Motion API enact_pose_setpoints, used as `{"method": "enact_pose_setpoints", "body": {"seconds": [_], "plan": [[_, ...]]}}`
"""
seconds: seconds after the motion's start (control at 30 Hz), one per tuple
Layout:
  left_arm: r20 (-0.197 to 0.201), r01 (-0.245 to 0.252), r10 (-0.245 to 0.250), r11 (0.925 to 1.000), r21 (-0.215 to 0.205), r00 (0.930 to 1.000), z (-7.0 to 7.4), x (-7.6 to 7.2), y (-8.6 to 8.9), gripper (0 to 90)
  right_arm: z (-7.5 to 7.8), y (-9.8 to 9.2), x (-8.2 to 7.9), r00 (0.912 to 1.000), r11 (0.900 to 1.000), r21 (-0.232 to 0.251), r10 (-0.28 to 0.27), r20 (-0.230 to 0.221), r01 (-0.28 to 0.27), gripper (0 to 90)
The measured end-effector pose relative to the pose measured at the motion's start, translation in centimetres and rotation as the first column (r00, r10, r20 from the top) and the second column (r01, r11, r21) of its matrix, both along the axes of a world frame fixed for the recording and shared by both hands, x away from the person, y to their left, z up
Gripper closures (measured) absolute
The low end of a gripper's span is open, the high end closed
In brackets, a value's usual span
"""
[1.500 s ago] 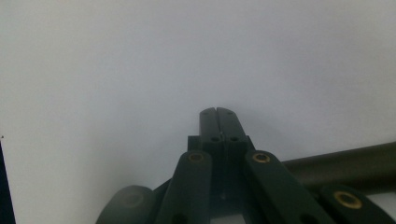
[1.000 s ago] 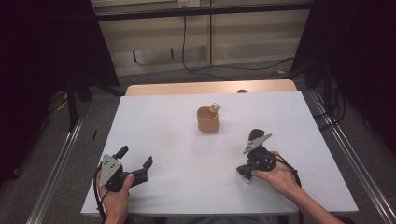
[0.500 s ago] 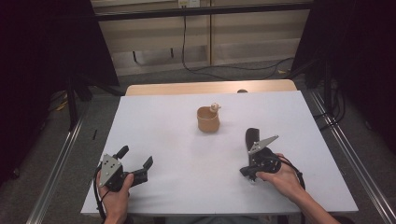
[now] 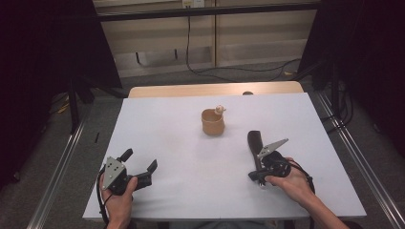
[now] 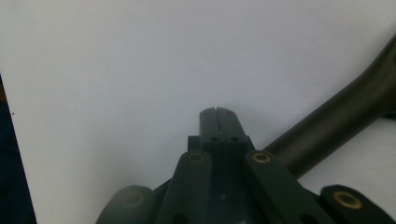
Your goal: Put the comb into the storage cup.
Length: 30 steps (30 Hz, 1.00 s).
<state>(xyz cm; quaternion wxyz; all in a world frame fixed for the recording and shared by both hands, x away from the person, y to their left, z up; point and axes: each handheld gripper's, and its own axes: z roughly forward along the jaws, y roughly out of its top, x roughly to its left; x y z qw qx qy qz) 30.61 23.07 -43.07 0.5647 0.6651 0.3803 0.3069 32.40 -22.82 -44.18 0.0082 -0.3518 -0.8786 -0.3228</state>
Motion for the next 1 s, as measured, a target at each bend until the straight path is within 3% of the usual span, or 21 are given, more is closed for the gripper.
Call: {"method": "enact_pose_setpoints", "body": {"seconds": [0.1,0.2,0.77,0.87,1.0], "plan": [[-0.016,0.007,-0.007,1.0000,0.000,0.9998,-0.13,0.09,0.03,3.9,0.07,-0.03,-0.11,1.0000,1.000,-0.009,0.003,0.001,-0.003,90.0],[-0.002,0.000,0.000,1.0000,0.000,1.0000,-0.01,0.01,0.16,4.0,0.09,-0.15,-0.22,1.0000,1.000,-0.013,0.001,0.003,-0.001,90.0],[-0.005,0.000,0.000,1.0000,-0.005,1.0000,-0.04,-0.02,0.18,4.0,0.19,-0.76,-0.66,1.0000,1.000,-0.022,0.001,-0.008,-0.001,90.0],[-0.023,0.008,-0.008,1.0000,-0.004,0.9997,-0.23,0.10,0.11,3.9,0.29,-0.75,-0.77,1.0000,0.999,-0.033,0.002,-0.008,-0.002,90.0],[-0.005,-0.009,0.009,0.9999,-0.014,0.9999,-0.01,0.18,0.27,3.9,0.21,-0.92,-0.66,0.9999,1.000,-0.021,0.002,-0.014,-0.002,90.0]]}}
